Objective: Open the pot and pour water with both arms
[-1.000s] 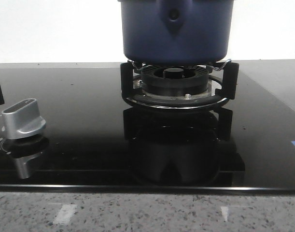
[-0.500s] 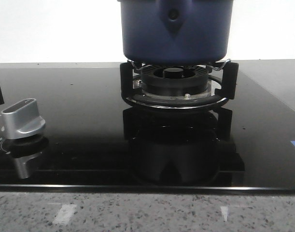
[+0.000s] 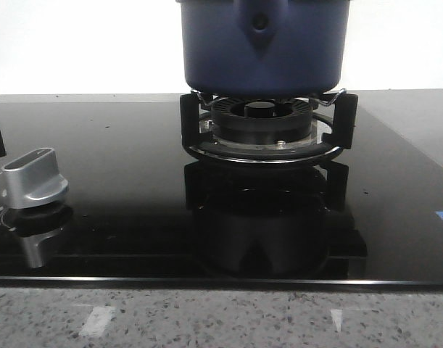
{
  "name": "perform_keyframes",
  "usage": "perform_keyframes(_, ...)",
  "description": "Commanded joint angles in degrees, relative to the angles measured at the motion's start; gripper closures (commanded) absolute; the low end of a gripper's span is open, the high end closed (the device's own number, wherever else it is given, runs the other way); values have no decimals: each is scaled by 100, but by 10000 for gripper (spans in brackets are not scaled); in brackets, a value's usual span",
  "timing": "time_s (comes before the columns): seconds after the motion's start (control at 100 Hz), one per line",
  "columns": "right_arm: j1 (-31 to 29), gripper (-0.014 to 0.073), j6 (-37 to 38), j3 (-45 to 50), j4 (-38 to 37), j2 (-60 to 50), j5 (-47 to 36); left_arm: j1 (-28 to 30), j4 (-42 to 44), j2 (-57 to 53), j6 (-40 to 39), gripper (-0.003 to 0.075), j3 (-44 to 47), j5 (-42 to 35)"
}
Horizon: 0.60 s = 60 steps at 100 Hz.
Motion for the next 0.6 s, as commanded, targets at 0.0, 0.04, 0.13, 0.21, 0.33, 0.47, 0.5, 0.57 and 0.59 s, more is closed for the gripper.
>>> perform_keyframes(0.0, -38, 668, -58, 158, -78, -115, -136, -2, 27, -143, -45, 741, 174, -242)
perform_keyframes(0.04, -38, 668, -58, 158, -78, -115, -166, -2, 27, -143, -45, 740, 174, -277)
perform_keyframes(0.13, -38, 668, -58, 158, -78, -115, -266, -2, -278, -143, -45, 740, 174, -603)
perform_keyframes(0.21, -38, 668, -58, 158, -34, -115, -582, -2, -1166, -143, -45, 740, 174, -1037)
perform_keyframes(0.33, -38, 668, -47, 158, 1170, -115, -1464, -2, -2754, -143, -45, 741, 174, -1719)
perform_keyframes(0.47, -27, 668, -47, 158, 2530, -115, -1967, -2, -3571, -143, -45, 741, 174, -2043)
perform_keyframes(0.5, -27, 668, -47, 158, 2792, -115, -1899, -2, -3644, -143, -45, 740, 174, -2043)
perform_keyframes(0.57, -27, 668, -47, 158, 3184, -115, -1899, -2, -3779, -143, -45, 741, 174, -2043)
perform_keyframes(0.59, -27, 668, -47, 158, 3249, -115, -1899, -2, -3861, -143, -45, 740, 174, -2054)
